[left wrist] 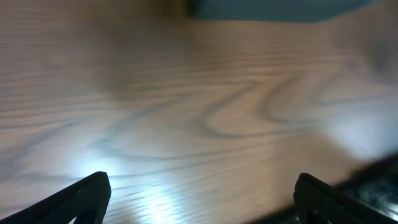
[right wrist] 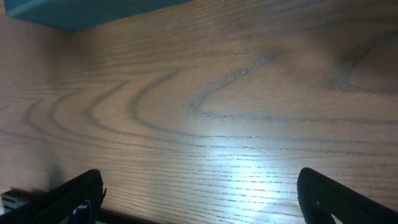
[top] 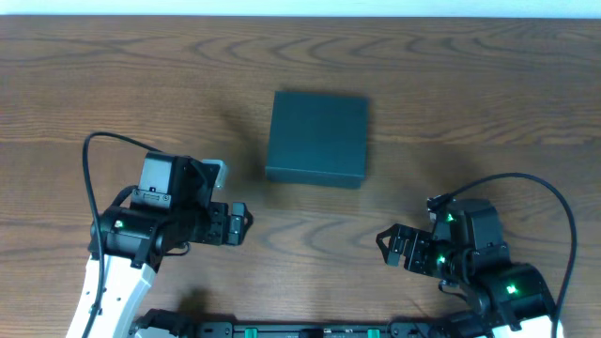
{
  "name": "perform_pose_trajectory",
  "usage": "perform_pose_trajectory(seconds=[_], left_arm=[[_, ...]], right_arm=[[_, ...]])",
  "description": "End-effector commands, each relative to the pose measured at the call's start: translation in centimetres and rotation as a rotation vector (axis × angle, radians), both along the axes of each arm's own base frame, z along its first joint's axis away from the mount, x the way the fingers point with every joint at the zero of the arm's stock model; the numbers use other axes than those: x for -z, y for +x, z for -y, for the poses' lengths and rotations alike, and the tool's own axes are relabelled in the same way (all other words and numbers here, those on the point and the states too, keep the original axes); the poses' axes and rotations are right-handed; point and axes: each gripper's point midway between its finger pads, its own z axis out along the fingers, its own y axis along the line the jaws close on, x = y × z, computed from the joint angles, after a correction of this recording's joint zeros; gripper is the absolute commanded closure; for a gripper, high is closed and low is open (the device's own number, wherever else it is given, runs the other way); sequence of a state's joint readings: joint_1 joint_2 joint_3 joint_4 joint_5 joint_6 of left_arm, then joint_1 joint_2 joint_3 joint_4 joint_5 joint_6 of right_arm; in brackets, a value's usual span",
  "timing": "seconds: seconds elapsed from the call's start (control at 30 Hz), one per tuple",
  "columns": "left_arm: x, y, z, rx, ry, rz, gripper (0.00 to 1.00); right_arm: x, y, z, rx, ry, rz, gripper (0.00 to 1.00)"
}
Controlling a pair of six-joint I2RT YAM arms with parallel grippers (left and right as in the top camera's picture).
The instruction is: Pack container
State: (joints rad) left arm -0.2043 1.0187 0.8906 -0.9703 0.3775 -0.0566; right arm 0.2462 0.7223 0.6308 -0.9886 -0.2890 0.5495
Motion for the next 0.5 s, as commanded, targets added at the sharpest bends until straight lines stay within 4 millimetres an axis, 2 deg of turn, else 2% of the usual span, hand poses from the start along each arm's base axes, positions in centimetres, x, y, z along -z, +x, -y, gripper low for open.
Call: perform_pose_trajectory(seconds=[0.0,0.07,0.2,0.33,0.47], left_arm=[[0.3,0.8,-3.3,-0.090,0.171,0.049,0.05],[0.0,0.7,-4.8,-0.125,0.246,0.079,0.05],[-1.8,0.3,-5.5,-0.149,0.249,0.175,0.05],[-3.8,-1.1,-7.6,-0.218,0.279,0.300,0.05],[-3.0,-1.2,-10.3,-0.339,0.304,0.476,0.05]], right_arm=[[-0.1,0.0,-0.1,0.014,0.013,-0.004,0.01],[-0.1,0.0,-0.1,0.014,0.013,-0.004,0.01],[-0.1,0.0,-0.1,0.014,0.013,-0.004,0.01],[-0.1,0.0,-0.1,0.014,0.013,-0.004,0.01],[-0.1,0.0,-0.1,0.014,0.013,-0.004,0.01]])
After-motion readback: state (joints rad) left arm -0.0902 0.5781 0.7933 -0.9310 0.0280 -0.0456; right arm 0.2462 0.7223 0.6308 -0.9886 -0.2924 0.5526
